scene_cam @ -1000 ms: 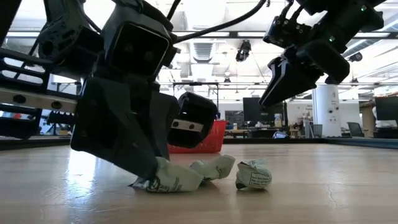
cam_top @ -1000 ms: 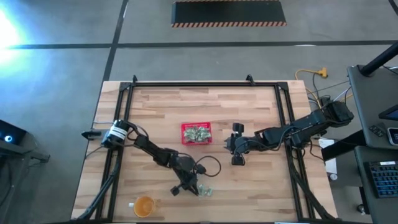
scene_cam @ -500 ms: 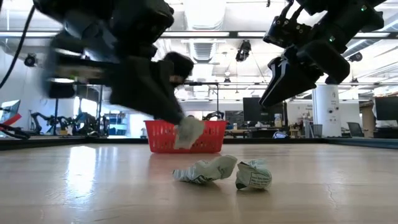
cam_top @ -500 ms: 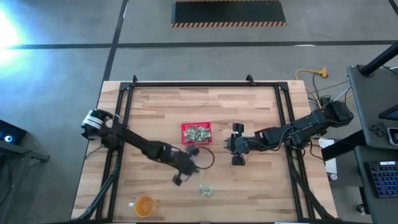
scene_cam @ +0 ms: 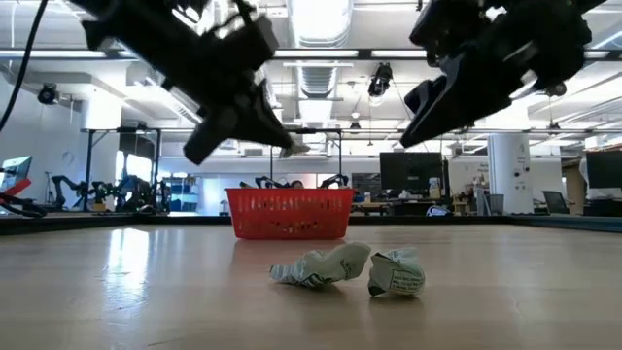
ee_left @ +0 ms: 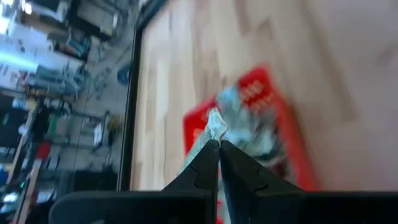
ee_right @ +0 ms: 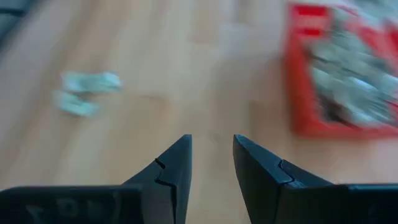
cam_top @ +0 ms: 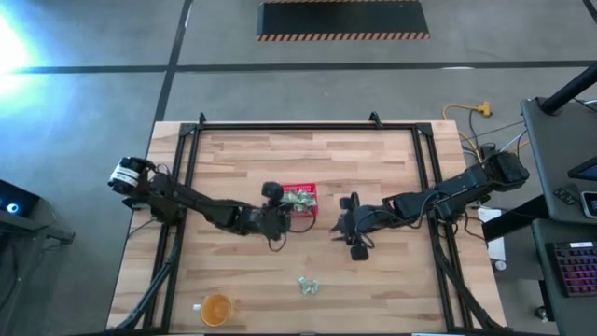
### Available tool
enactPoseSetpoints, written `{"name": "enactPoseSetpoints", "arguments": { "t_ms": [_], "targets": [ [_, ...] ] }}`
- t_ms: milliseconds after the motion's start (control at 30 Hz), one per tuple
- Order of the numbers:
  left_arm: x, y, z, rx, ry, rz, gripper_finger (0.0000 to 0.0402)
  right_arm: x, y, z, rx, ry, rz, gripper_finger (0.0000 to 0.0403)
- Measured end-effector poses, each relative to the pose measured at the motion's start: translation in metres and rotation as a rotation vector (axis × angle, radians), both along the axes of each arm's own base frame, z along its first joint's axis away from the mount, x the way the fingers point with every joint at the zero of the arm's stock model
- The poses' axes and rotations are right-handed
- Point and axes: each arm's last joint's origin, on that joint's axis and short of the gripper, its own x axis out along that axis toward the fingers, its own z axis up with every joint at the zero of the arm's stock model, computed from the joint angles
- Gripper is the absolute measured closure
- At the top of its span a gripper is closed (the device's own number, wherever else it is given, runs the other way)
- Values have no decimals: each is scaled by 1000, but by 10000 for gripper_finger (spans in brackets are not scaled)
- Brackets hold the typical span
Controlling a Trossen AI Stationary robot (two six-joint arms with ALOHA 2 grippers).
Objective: Pick and place items into bin
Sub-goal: Put the stevia packet into the red bin
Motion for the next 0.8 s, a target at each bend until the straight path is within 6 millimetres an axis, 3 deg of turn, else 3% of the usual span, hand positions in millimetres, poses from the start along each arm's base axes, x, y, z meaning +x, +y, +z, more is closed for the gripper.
{"name": "enactPoseSetpoints", "arguments": {
  "t_ms": [300,533,800],
  "targets": [
    [-6,30,-18,-68,42,89,390,20,30,-17,192,-97,269,296],
    [-6,28,-18,-121,58,31,297,37,43,-46,225,-130,313,296],
    [-12,25,1,-135,-3,16,210,58,59,-69,365,-24,412,296]
  ]
}}
